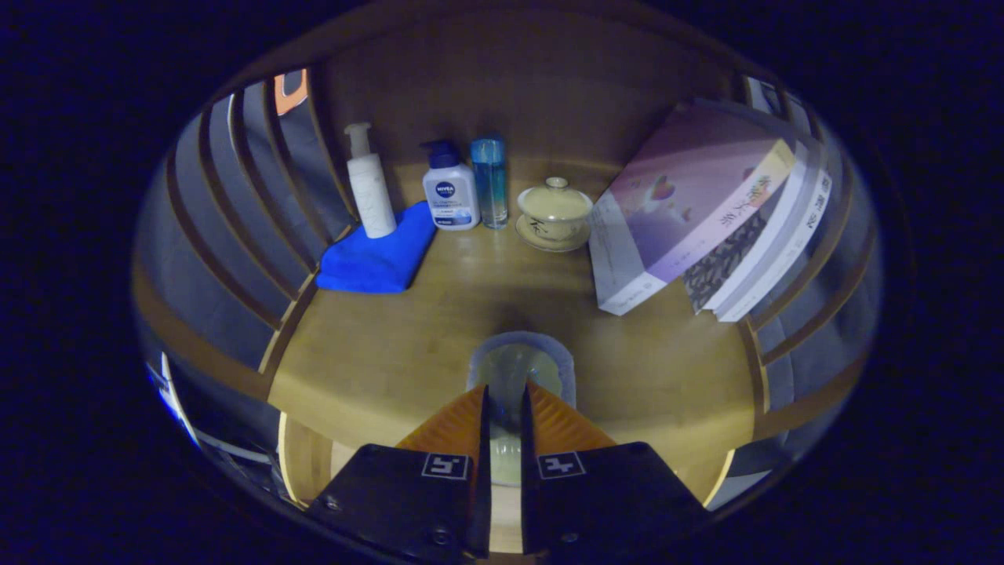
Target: Pull open the drawer, take out the items inside it, and place them on the countertop above the cabinet.
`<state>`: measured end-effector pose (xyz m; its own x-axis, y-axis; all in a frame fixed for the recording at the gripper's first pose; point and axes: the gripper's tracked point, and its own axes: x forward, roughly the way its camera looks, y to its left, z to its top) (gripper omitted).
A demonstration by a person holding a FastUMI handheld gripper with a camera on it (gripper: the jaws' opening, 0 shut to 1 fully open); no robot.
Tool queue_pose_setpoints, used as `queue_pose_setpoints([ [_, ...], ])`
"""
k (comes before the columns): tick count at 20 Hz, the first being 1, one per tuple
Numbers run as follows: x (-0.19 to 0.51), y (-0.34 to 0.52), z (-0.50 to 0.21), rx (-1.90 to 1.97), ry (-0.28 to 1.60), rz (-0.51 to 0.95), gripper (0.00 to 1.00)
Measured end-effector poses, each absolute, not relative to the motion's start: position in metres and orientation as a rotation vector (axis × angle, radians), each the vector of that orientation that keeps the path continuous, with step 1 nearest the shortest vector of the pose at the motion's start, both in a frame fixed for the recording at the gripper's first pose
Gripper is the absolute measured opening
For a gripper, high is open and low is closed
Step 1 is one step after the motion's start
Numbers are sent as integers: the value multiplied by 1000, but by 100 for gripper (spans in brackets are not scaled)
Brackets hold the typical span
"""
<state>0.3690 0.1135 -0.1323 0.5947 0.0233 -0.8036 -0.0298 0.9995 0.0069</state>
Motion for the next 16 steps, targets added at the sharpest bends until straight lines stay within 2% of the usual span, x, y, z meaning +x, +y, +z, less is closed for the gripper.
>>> queue_pose_setpoints([
  [7, 393, 110, -138, -17, 903, -2, 19],
  [9, 390, 112, -139, 6, 909, 14, 23],
  [16, 359, 104, -119, 26, 857, 39, 49],
])
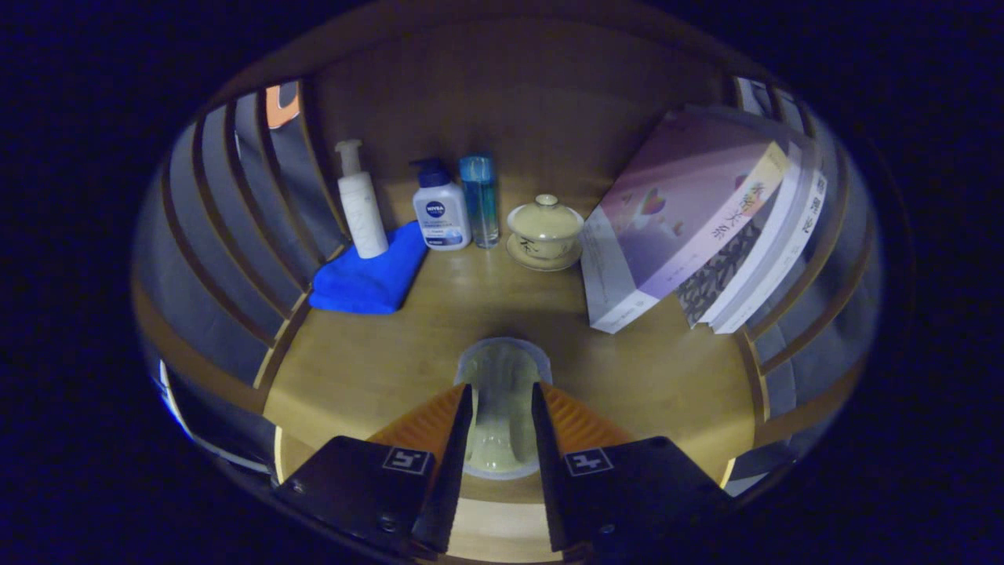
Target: Pull open the drawer, take out the items inside it, and place them on the countertop above the cabinet.
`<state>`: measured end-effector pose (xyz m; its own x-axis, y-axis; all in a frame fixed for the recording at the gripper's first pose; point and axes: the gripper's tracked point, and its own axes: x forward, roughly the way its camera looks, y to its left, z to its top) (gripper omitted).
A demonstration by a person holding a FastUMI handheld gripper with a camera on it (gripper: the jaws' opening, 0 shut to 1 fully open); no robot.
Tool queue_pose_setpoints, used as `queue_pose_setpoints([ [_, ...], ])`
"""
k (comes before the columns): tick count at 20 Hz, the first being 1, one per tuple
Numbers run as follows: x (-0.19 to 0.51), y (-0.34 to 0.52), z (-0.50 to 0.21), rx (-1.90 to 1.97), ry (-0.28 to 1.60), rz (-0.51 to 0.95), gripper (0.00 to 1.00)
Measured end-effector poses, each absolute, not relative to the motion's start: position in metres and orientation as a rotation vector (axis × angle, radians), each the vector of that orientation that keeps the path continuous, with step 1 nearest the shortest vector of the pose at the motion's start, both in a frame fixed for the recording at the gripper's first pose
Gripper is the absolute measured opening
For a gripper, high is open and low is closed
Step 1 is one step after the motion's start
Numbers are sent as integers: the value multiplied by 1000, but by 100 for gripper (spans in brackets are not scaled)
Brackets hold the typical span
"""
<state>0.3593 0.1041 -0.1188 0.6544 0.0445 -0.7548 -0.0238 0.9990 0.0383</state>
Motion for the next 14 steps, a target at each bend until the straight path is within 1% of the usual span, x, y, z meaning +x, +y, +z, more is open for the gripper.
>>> queue_pose_setpoints([
  [2, 340, 102, -112, 39, 841, 55, 49],
  [5, 298, 106, -109, 64, 835, 118, 65],
  [8, 255, 105, -101, 56, 794, 167, 67],
  [11, 212, 119, -78, 42, 687, 241, 68],
  [14, 171, 133, -51, 15, 571, 313, 83],
])
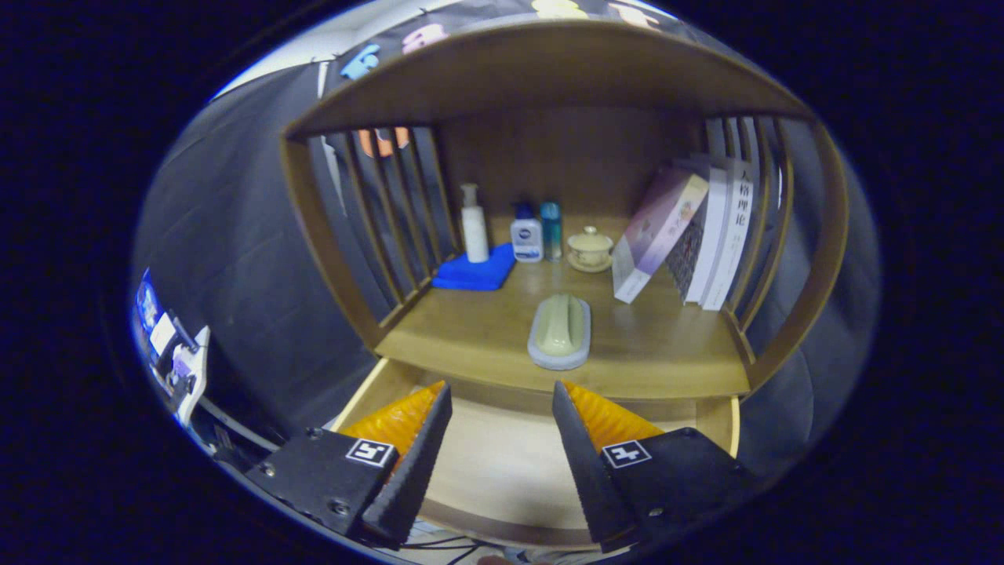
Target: Pull open the drawer, take out the items inside it, and place them on the countertop above the cabinet.
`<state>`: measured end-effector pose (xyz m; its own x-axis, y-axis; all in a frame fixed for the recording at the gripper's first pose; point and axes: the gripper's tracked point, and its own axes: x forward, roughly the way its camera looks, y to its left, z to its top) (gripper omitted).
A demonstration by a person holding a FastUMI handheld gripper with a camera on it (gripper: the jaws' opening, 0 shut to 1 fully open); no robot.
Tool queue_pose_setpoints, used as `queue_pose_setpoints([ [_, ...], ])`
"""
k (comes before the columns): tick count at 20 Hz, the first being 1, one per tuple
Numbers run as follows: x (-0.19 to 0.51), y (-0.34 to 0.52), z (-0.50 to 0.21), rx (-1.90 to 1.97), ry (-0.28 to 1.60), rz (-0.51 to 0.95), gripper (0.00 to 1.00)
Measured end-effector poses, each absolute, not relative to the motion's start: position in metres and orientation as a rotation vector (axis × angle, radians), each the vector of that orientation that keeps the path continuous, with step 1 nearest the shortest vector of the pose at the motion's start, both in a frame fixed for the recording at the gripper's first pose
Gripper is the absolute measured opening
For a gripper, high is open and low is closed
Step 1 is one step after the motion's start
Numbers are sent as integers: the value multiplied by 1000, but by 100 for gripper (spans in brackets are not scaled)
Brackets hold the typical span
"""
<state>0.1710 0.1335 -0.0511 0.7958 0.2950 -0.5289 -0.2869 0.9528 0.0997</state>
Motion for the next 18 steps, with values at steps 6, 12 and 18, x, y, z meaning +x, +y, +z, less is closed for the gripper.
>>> queue_pose_setpoints([
  [6, 108, 135, -2, 10, 319, 324, 86],
  [12, 59, 144, -8, 26, 103, 322, 90],
  [18, 28, 137, -60, -43, -43, 226, 95],
])
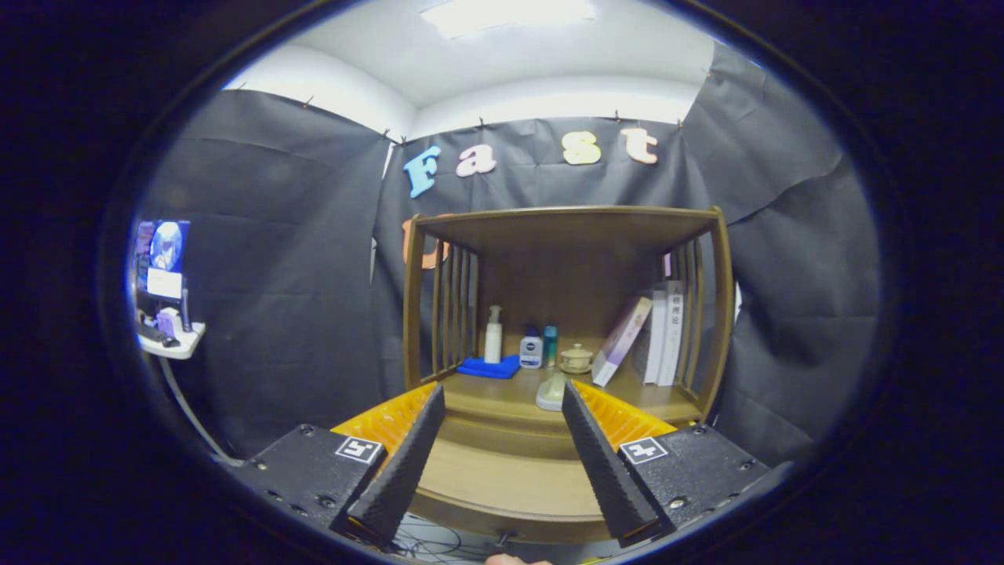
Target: Pull open the drawer, take out the items inside it, and place them on the countertop above the cabinet.
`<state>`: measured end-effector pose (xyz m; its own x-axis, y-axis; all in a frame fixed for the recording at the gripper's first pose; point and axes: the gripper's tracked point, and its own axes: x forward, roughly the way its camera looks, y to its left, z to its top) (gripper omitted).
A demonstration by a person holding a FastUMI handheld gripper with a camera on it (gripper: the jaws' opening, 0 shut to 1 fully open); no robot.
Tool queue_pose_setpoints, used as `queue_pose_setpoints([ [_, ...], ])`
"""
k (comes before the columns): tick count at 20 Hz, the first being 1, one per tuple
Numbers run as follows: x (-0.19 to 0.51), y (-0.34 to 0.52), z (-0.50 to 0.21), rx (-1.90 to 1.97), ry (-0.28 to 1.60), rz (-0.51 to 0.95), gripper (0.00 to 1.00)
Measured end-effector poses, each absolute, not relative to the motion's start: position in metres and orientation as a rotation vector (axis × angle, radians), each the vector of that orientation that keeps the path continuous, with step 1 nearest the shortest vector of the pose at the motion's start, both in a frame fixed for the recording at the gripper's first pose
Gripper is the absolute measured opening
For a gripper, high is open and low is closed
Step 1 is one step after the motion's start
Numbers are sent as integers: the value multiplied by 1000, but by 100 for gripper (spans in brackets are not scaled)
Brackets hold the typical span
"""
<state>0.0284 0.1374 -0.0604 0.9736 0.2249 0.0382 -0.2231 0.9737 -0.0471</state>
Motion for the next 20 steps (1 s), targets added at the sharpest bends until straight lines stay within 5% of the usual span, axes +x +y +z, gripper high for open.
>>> queue_pose_setpoints([
  [9, 5, 132, -204, -57, 130, 166, 95],
  [20, 30, 123, -242, -149, 154, 12, 95],
])
